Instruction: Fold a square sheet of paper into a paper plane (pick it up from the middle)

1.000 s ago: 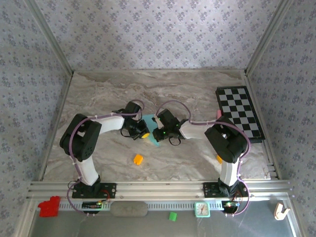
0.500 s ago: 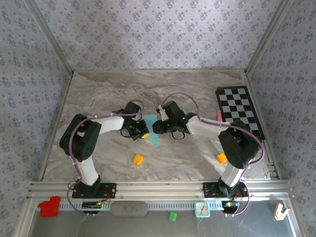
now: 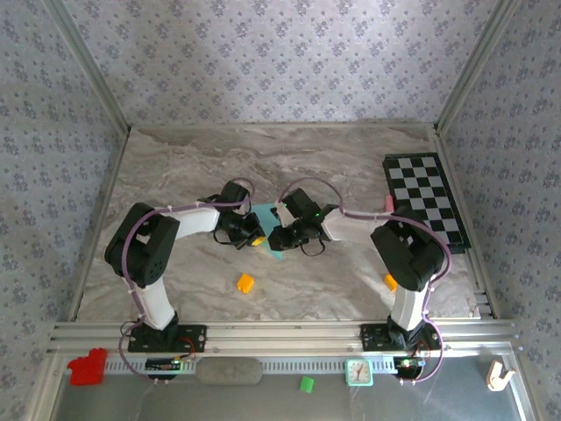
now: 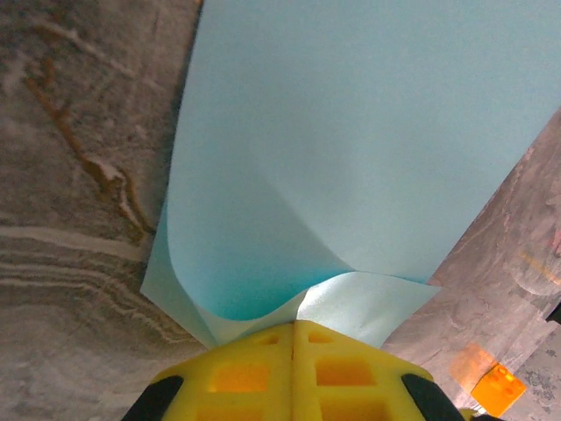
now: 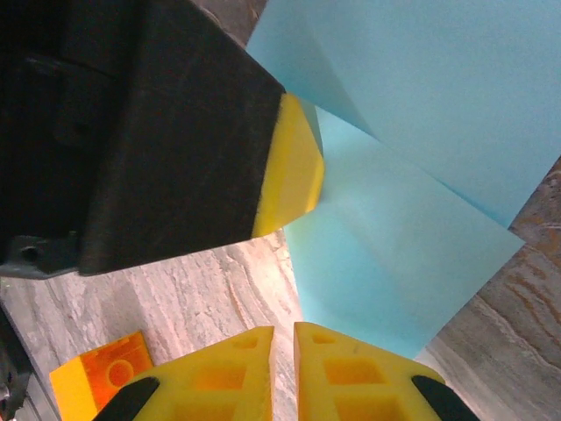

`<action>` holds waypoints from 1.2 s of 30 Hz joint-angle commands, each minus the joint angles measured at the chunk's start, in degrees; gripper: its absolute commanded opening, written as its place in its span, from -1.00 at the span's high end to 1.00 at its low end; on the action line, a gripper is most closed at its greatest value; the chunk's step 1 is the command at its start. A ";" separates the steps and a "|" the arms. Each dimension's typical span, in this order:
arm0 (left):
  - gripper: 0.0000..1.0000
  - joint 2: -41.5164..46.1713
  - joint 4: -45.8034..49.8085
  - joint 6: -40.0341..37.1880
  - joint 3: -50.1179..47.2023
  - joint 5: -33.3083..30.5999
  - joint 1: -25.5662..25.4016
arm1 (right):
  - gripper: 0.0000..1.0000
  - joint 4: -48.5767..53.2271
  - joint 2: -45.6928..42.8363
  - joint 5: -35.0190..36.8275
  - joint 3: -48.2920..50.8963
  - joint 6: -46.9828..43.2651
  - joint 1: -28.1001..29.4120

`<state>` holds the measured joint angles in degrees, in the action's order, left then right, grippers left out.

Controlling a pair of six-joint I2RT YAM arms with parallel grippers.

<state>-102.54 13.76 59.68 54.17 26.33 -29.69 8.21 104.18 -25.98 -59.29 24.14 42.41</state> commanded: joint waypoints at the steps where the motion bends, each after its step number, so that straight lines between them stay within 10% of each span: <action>1: 0.85 -1.43 2.94 0.64 -1.64 -3.75 0.02 | 0.75 1.37 1.77 -2.28 -1.34 -1.11 0.44; 36: 0.77 4.65 -5.47 -3.22 -3.11 2.29 -0.38 | 0.84 8.18 6.08 2.49 -4.16 -3.40 1.03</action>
<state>-98.56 10.26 58.13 51.62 26.79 -29.67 13.26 108.44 -25.06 -62.37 21.56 43.07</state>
